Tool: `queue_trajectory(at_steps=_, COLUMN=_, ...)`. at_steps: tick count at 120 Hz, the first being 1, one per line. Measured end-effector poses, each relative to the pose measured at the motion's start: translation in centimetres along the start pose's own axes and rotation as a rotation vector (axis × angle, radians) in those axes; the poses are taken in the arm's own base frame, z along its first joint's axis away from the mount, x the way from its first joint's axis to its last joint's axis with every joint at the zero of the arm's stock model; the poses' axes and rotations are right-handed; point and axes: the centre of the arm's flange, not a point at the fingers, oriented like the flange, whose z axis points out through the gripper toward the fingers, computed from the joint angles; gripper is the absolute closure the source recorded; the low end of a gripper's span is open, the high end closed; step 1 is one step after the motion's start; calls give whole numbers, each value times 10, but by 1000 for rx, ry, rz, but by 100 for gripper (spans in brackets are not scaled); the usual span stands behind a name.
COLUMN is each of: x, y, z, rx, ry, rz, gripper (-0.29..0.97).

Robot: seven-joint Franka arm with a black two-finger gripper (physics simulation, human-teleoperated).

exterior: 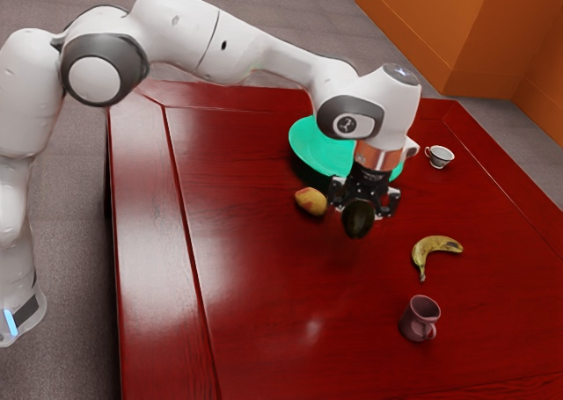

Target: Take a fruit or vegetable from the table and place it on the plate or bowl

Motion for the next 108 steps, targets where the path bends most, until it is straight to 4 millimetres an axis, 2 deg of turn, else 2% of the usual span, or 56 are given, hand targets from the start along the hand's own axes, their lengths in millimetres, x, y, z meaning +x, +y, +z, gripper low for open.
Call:
queue_trajectory(at_steps=29, x=10, y=-7, z=-68, rx=-55, ry=43, rz=-15, gripper=37)
queue_trajectory(at_steps=39, x=37, y=-18, z=-81, rx=-52, ry=58, rz=-58, gripper=39)
queue_trajectory(at_steps=64, x=128, y=-61, z=-86, rx=-22, ry=70, rz=-205, gripper=41)
queue_trajectory(at_steps=76, x=166, y=-74, z=-98, rx=-44, ry=81, rz=-265, gripper=41)
queue_trajectory(at_steps=88, x=192, y=-65, z=-106, rx=-91, ry=91, rz=-289, gripper=41)
queue_trajectory(at_steps=108, x=230, y=-40, z=-74, rx=-143, ry=88, rz=-309, gripper=41)
